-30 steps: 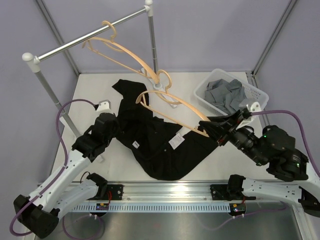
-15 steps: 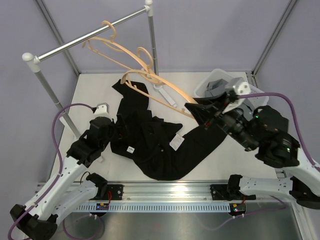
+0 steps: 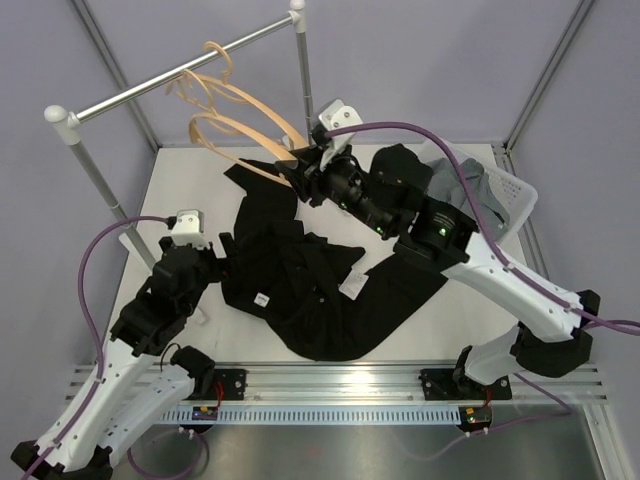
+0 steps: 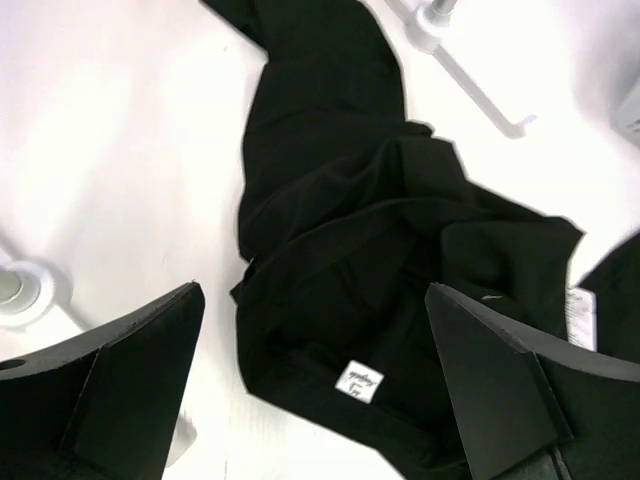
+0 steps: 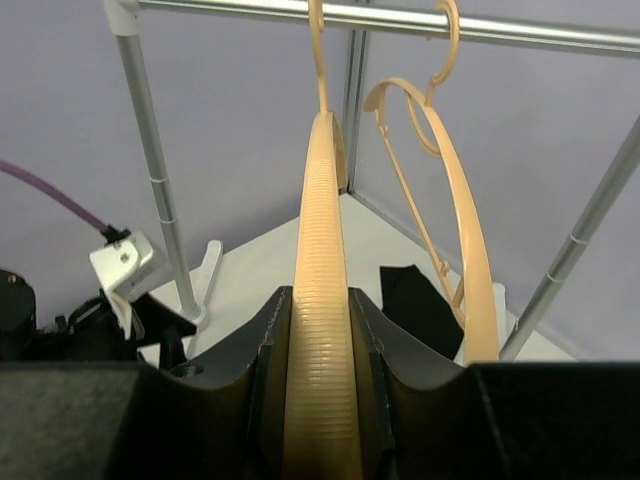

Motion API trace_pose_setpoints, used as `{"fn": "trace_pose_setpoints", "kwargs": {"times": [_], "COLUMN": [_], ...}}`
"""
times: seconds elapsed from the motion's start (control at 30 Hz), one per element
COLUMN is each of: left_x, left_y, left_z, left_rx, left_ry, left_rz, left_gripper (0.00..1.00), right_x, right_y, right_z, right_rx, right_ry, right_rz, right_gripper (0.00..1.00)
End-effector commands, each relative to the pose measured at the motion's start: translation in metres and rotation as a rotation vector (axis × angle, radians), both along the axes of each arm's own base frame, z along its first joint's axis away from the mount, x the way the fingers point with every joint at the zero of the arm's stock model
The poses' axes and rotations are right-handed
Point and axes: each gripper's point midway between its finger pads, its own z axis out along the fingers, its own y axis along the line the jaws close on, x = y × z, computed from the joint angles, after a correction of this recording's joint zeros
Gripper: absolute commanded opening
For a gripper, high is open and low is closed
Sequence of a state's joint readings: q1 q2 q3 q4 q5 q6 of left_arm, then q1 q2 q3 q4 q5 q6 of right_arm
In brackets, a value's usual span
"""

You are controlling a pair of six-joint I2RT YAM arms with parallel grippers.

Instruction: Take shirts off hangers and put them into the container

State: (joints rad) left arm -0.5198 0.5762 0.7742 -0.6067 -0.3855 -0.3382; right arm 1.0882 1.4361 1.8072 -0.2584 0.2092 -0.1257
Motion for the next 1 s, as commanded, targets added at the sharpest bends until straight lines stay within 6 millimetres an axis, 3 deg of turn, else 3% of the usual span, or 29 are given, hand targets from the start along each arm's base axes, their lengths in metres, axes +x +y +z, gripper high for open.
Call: {"fn": "trace_pose_setpoints", "kwargs": {"times": [0.0, 0.03, 0.23, 0.27, 0.33, 0.5, 0.67, 0.7, 0.77, 0.8, 0.9, 0.93, 0.97], "left_x": [0.002, 0.002, 0.002, 0.001, 0.001, 0.001, 0.002, 0.001, 0.001, 0.002, 0.001, 0.002, 0.002], "left_y": [0.01, 0.008, 0.013, 0.013, 0.015, 0.016, 0.014, 0.014, 0.014, 0.014, 0.015, 0.016, 0.016], "left_z": [-0.021, -0.023, -0.025, -0.026, -0.024, -0.025, -0.027, -0.028, -0.028, -0.028, -0.029, -0.029, -0.028], "left_rx": [0.071, 0.065, 0.066, 0.067, 0.064, 0.063, 0.065, 0.065, 0.066, 0.065, 0.067, 0.067, 0.064], "left_ry": [0.027, 0.036, 0.035, 0.036, 0.029, 0.029, 0.042, 0.042, 0.041, 0.041, 0.044, 0.044, 0.041], "left_rz": [0.031, 0.021, 0.047, 0.045, 0.054, 0.061, 0.047, 0.047, 0.048, 0.05, 0.053, 0.056, 0.057], "left_gripper": [0.99, 0.99, 0.99, 0.99, 0.99, 0.99, 0.99, 0.99, 0.99, 0.99, 0.99, 0.99, 0.99], "right_x": [0.003, 0.004, 0.031, 0.039, 0.044, 0.065, 0.069, 0.068, 0.066, 0.065, 0.058, 0.057, 0.052], "right_y": [0.013, 0.015, 0.045, 0.057, 0.062, 0.082, 0.091, 0.089, 0.089, 0.088, 0.083, 0.082, 0.073], "right_z": [0.053, 0.062, 0.062, 0.051, 0.049, 0.014, -0.011, -0.006, -0.017, -0.019, -0.031, -0.043, -0.038], "right_rx": [0.125, 0.148, 0.173, 0.149, 0.146, 0.106, 0.089, 0.115, 0.109, 0.108, 0.077, 0.051, 0.056], "right_ry": [-0.12, -0.135, -0.16, -0.145, -0.136, -0.094, -0.047, -0.058, -0.036, -0.028, 0.012, 0.04, 0.042], "right_rz": [0.049, 0.054, 0.058, 0.062, 0.059, 0.043, 0.048, 0.051, 0.056, 0.057, 0.071, 0.073, 0.07], "right_gripper": [0.0, 0.0, 0.0, 0.0, 0.0, 0.0, 0.0, 0.05, 0.17, 0.34, 0.6, 0.71, 0.76]}}
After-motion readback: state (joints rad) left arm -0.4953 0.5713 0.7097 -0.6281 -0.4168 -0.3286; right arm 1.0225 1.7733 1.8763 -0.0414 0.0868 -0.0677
